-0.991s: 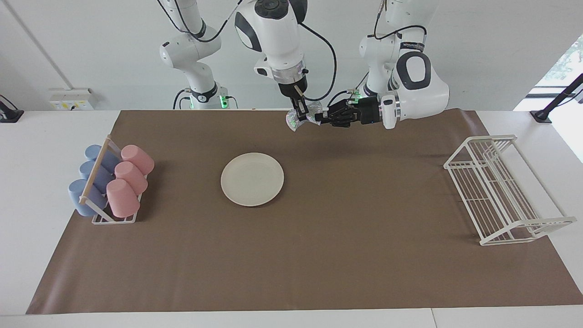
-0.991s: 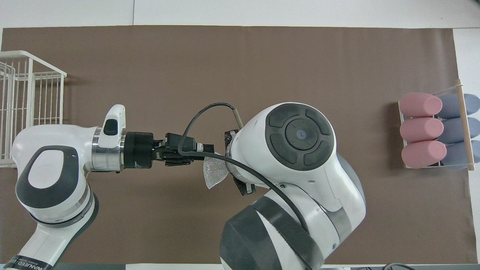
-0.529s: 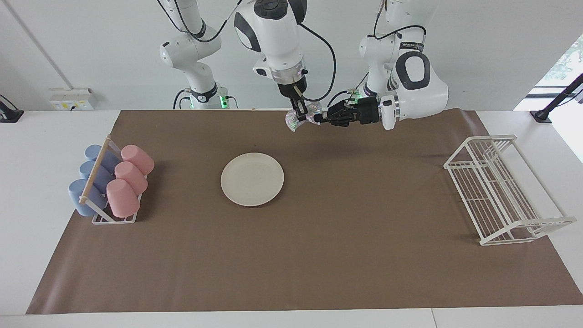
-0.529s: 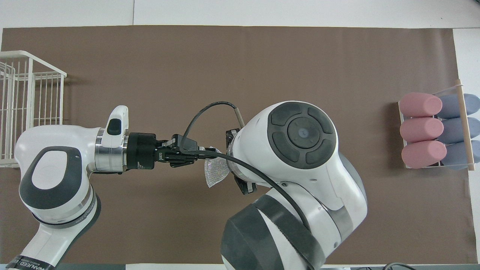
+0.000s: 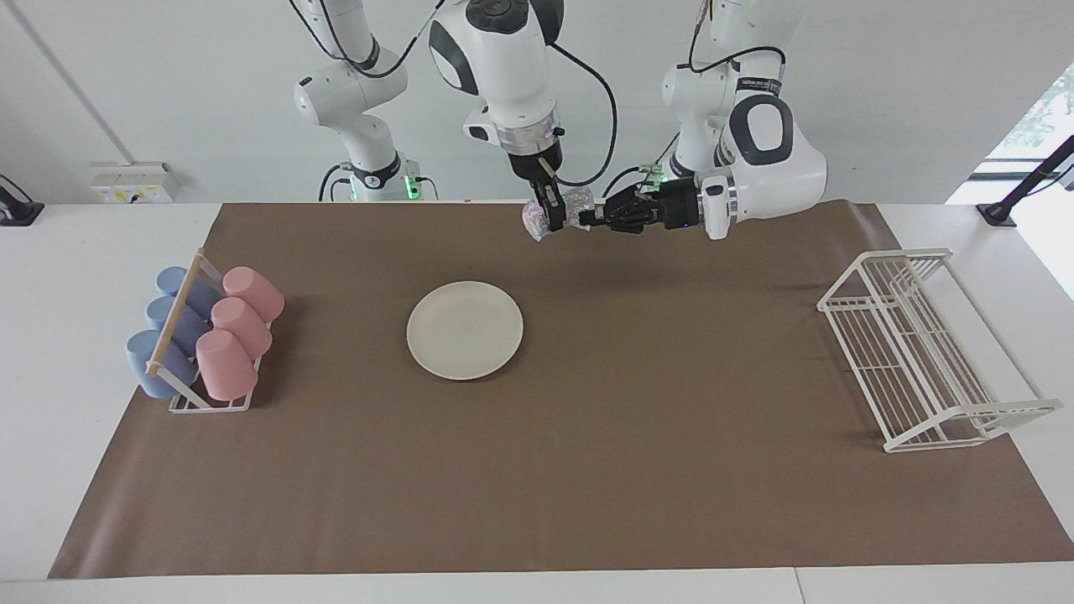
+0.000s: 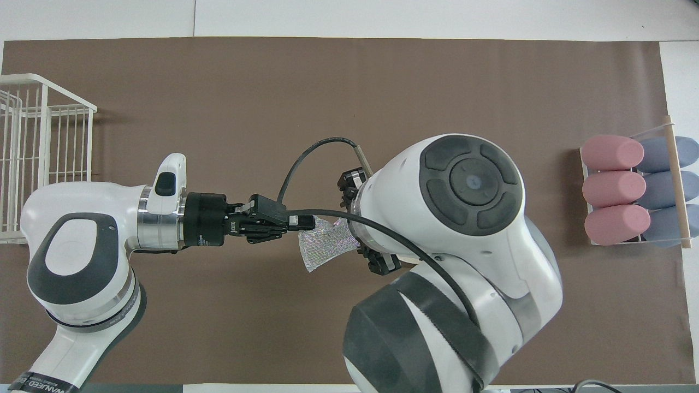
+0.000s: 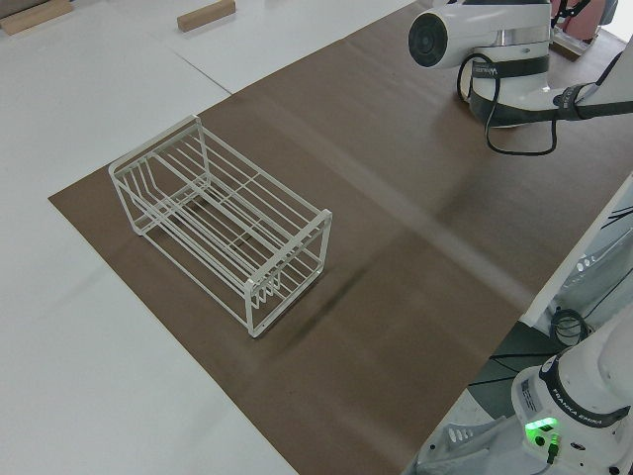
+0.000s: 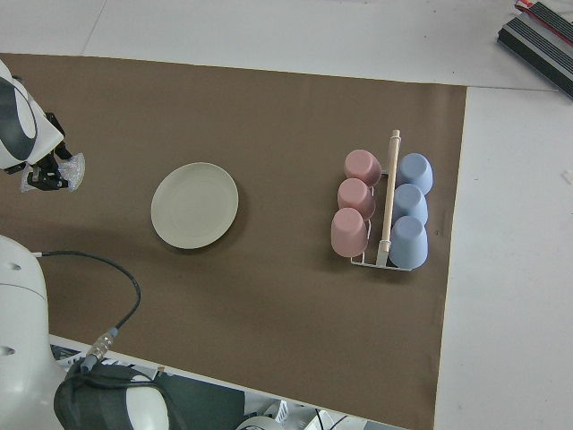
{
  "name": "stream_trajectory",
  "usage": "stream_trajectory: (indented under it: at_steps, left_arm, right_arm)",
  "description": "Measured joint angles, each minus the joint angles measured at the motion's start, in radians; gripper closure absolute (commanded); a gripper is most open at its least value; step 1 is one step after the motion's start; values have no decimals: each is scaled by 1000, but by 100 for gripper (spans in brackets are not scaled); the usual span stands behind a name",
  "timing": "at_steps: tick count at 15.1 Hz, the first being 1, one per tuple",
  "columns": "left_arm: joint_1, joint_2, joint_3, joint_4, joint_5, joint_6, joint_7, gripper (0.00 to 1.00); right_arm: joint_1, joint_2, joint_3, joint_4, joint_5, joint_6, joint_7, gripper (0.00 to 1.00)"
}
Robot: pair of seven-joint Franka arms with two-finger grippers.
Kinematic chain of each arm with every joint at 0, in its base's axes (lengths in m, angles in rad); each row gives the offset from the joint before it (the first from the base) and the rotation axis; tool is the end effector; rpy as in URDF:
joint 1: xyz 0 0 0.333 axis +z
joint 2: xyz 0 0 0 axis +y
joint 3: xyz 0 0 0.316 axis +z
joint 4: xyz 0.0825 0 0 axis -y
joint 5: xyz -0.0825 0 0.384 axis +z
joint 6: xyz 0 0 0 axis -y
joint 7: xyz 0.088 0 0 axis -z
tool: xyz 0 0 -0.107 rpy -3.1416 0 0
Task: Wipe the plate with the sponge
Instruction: 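Set the plate on the table while the left gripper withdraws the sponge, then lower the sponge into the wire rack with the left gripper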
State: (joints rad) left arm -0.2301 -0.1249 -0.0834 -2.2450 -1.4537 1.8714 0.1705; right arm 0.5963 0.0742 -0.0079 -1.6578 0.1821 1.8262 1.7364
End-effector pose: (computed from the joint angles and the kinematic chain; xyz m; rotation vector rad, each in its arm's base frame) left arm 0.4589 -0.2293 0.4577 1.8333 0.2055 -0.3114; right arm 0.4874 0.3431 0.5649 -2.4706 1.6645 0.1879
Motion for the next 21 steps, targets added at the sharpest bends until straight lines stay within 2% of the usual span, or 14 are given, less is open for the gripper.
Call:
stream_trajectory:
  at_steps: [6, 11, 15, 21]
  left_arm:
    - [14, 0, 11, -1, 25, 28, -17, 100]
    - [70, 2, 17, 5, 230, 63, -76, 100]
    - [81, 2, 18, 92, 589, 103, -289, 100]
    - [81, 35, 17, 240, 1157, 72, -499, 100]
  right_arm:
    - [-137, -52, -4, -36, -24, -25, -520, 0]
    - [-286, -108, -8, -45, -27, -67, -969, 0]
    - [-423, -129, -13, -46, -27, -124, -1315, 0]
    - [-505, -133, -15, -46, -44, -138, -1570, 0]
